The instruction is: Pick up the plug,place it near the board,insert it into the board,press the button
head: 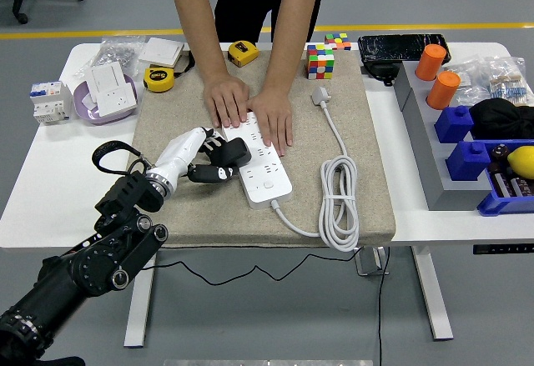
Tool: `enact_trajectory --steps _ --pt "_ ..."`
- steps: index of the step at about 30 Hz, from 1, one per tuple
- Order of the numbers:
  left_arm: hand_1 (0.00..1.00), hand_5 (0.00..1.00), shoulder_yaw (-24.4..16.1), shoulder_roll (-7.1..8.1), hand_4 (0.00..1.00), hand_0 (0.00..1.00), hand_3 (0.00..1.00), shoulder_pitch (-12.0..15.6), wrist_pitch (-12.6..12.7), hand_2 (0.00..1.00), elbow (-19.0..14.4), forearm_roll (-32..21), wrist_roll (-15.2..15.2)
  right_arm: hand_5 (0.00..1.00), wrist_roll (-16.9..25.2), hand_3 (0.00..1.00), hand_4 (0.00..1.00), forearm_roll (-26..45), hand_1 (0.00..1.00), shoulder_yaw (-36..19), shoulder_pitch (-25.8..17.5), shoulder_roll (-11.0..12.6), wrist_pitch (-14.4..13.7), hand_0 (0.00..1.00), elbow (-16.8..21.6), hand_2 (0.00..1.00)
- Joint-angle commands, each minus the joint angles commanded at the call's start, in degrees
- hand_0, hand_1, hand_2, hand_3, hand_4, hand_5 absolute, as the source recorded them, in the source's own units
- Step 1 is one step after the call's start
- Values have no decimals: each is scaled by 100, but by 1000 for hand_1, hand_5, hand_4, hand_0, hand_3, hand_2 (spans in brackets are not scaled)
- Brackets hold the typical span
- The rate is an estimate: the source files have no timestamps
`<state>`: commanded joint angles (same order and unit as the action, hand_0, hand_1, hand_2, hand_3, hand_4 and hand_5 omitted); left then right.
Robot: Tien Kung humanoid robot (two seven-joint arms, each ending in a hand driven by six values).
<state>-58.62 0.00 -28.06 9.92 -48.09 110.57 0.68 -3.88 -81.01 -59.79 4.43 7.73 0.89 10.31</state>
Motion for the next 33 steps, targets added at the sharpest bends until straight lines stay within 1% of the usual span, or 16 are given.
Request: enact_trajectory --steps 7,8,10,13,14,17,19,21,26,29,33 --pt "519 70 -11 0 674 574 487 41 8 503 -22 -127 -50 566 -3 606 881 4 719 8 -21 -7 2 815 0 695" --pt "520 70 -11 0 671 567 471 50 16 501 -23 -175 -62 566 -4 606 881 -3 719 0 -27 -8 3 815 0 695" --pt "520 70 -17 0 671 567 471 65 30 501 -27 -286 -89 566 -6 606 881 -7 719 -3 -33 -10 4 815 0 695" --pt "520 70 -10 0 671 567 471 105 41 501 -46 -716 -165 566 -6 606 881 -2 719 -3 -33 -15 4 815 0 695" --pt "523 65 -8 0 657 563 460 118 38 500 -56 -888 -188 566 -3 606 881 7 719 3 -33 -16 3 815 0 695" --pt "523 65 -9 0 657 563 460 154 -10 500 -87 -1455 -263 566 -3 606 881 8 719 -2 -31 -18 1 815 0 695" --pt "523 65 -33 0 657 563 460 168 -34 500 -103 -1690 -288 566 -2 606 881 11 719 -3 -31 -18 1 815 0 695" --pt "526 72 -64 0 650 562 457 179 -52 499 -118 -1834 -306 567 -4 606 881 6 719 -14 -30 -21 0 815 0 695" --pt "528 72 -107 0 645 564 456 197 -96 501 -131 -1957 -322 567 0 606 881 16 719 -13 -29 -28 0 815 0 695" --pt "528 72 -134 0 645 564 456 228 -127 501 -155 -2185 -352 567 1 606 881 22 719 -14 -28 -33 -1 815 0 695" --pt "529 76 -243 0 642 557 454 296 -186 503 -236 -2684 -419 566 -3 607 881 8 719 -40 -32 -38 -1 815 0 695"
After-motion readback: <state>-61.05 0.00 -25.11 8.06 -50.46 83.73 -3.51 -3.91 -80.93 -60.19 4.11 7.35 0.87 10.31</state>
